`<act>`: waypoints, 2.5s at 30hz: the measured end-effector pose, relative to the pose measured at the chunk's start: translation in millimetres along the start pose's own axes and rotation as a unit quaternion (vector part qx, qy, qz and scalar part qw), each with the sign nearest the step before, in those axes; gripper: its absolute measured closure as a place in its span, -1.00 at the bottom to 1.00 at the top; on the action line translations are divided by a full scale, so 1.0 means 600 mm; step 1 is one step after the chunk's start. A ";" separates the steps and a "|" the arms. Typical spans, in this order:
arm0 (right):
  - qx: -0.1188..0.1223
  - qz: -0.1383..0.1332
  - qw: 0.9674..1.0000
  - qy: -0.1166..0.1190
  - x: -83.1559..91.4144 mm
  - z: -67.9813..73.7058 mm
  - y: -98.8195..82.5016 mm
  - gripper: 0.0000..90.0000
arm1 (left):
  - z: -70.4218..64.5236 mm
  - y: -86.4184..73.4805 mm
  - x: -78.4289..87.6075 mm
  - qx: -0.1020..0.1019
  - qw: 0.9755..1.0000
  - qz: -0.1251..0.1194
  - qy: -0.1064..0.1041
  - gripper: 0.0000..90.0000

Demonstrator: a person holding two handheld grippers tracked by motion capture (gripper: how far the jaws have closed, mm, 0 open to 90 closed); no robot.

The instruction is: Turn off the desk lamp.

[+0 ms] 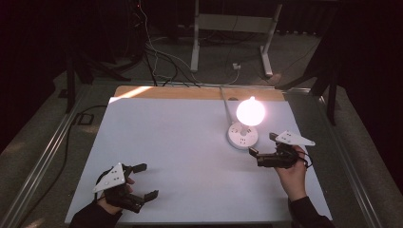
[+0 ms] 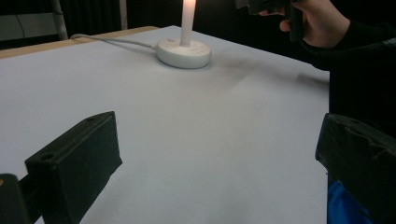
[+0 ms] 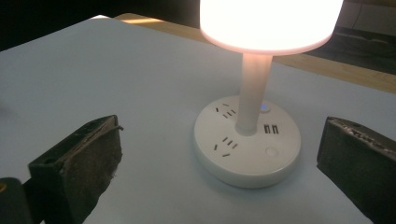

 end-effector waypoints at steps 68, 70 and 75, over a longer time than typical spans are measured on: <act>-0.044 0.077 0.994 -0.069 -0.114 -0.082 -0.007 0.95 | 0.001 -0.001 -0.001 0.001 1.000 0.003 0.002 -0.99; -0.043 0.084 0.993 -0.070 -0.119 -0.082 -0.009 0.98 | 0.001 -0.001 -0.001 0.000 1.000 0.004 0.002 -0.99; -0.046 0.085 0.993 -0.071 -0.124 -0.083 -0.013 0.99 | 0.001 -0.001 -0.001 0.000 1.000 0.004 0.002 -0.99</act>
Point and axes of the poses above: each handheld gripper's, and its own axes: x roughly backward along the jaws, y roughly out of its top, z roughly to its left, the point moved 7 cm from there along -x, roughly forward along the jaws, and after that the axes turned 11 degrees about z, right-handed, at the moved point
